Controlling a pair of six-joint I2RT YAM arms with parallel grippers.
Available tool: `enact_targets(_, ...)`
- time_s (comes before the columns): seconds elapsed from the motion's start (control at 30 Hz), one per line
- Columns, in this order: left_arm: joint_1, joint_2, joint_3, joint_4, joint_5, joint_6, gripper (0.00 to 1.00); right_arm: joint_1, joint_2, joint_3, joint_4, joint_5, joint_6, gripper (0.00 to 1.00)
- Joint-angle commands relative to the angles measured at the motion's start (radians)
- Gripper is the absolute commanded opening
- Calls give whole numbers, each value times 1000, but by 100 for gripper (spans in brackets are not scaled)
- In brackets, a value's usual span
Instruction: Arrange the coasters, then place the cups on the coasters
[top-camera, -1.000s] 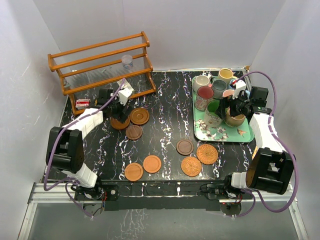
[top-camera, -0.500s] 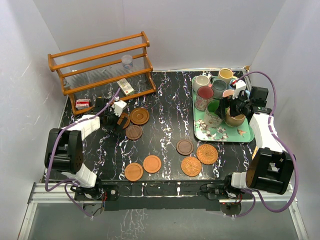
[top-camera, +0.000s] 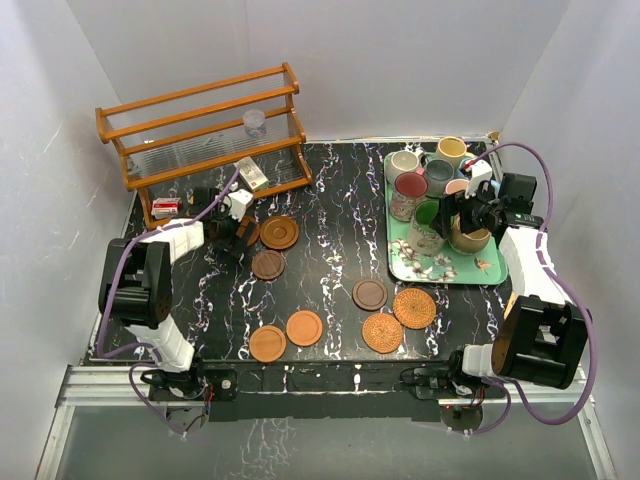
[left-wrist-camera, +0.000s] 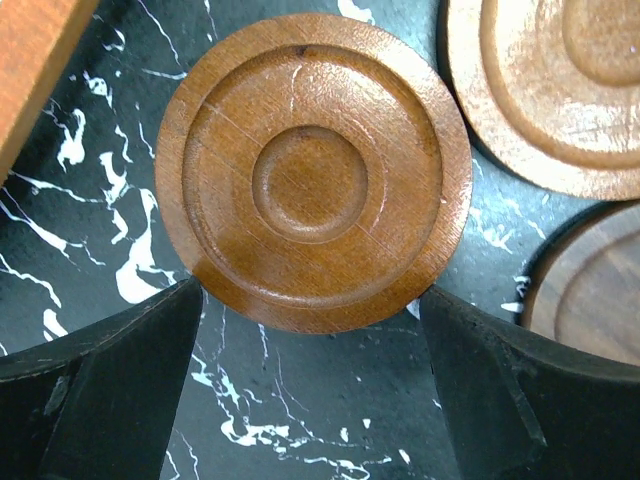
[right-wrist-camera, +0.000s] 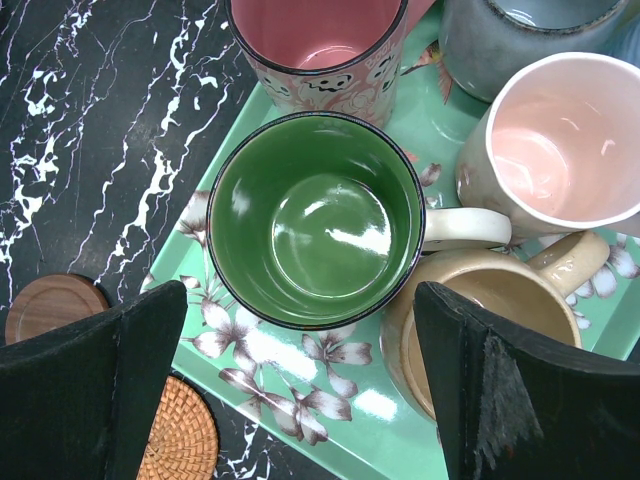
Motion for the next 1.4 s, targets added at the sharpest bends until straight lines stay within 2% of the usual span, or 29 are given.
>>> enact_targets(0.0, 8, 28, 44, -10, -10, -10, 88, 0, -8, 3, 23, -12, -7, 97)
enact_targets(0.2, 7, -39, 53, -117, 66, 49, 89, 0, -6, 5, 22, -12, -7, 97)
enact_targets(0.4, -7, -175, 60, -277, 299, 78, 90, 0, -10, 10, 18, -12, -6, 97)
enact_targets(0.53, -76, -213, 53, -300, 386, 93, 90, 0, -18, 12, 18, -13, -4, 98)
enact_targets(0.73, -293, -187, 80, -298, 317, 177, 90, 0, -38, 9, 20, -15, -2, 98)
enact_targets(0.9, -410, -145, 105, -272, 263, 205, 89, -2, -49, 3, 24, -5, -3, 98)
enact_targets(1.1, -438, -66, 143, -207, 132, 142, 87, -1, -44, 3, 25, -12, -3, 98)
enact_targets(1.37, -438, -39, 144, -209, 139, 113, 85, -2, -45, 4, 24, -9, -4, 98)
